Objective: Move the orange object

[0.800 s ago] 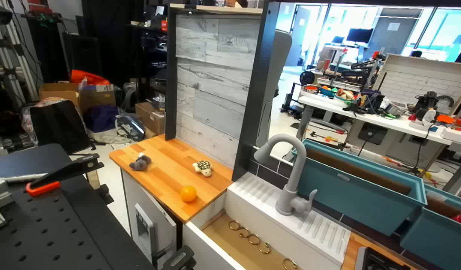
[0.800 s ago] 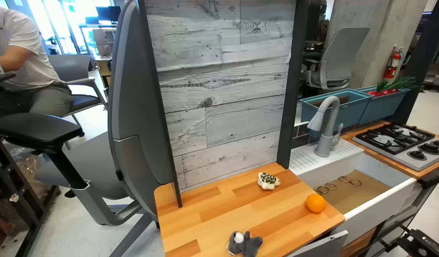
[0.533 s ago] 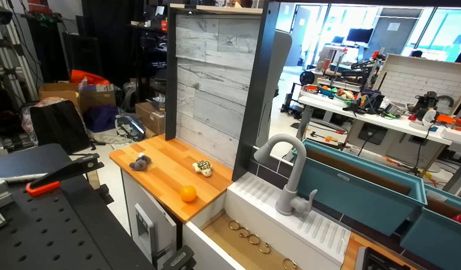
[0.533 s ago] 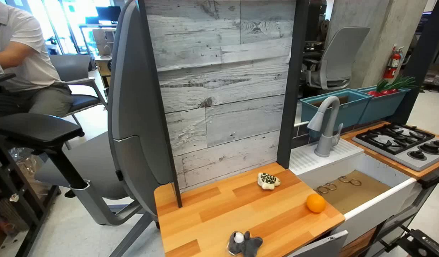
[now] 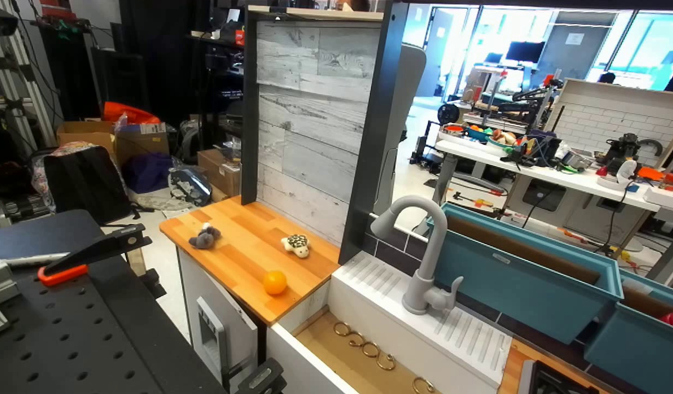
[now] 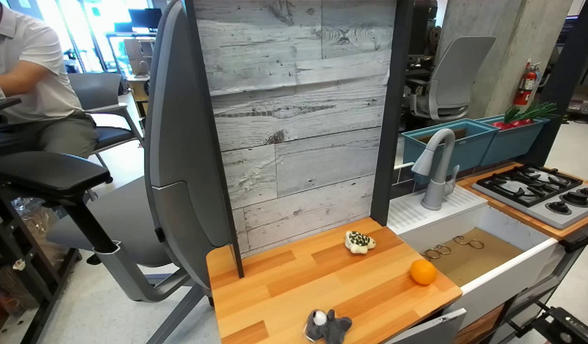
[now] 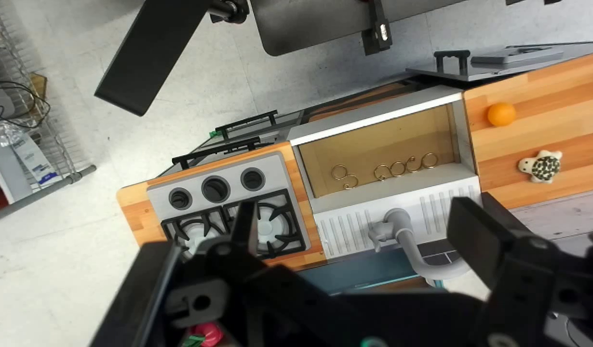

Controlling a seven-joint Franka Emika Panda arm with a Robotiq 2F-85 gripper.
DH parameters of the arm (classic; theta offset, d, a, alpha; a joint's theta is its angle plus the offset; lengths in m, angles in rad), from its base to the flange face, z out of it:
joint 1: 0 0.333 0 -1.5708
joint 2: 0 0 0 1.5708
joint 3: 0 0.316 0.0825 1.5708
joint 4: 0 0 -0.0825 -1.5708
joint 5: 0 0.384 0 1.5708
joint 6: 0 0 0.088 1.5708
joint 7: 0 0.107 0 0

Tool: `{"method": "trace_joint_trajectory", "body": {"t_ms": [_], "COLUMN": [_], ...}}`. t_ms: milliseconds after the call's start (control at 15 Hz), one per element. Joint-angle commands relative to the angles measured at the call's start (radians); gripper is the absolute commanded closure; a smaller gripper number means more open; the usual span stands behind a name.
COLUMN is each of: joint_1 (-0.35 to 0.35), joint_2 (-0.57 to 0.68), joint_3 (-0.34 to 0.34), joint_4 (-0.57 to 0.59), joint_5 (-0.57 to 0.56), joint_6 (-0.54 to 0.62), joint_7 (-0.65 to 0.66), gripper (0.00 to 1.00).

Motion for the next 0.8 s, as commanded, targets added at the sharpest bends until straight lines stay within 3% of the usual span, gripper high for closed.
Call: {"method": "trace_joint_trajectory", "body": {"t_ms": [0,400,733], "joint_1": [0.003,0.020,0.078], "joint_2": [0.001,0.096,0.270], "joint_3": [-0.002,0.034,0.100], "joint_4": [0.002,0.037,0.065], "joint_5": [0.000,-0.004,-0.013], "joint_6": [-0.003,0.018,0.066], "joint_7": [0.000,0.106,0.242], "gripper": [0.00,0.00,0.00]}}
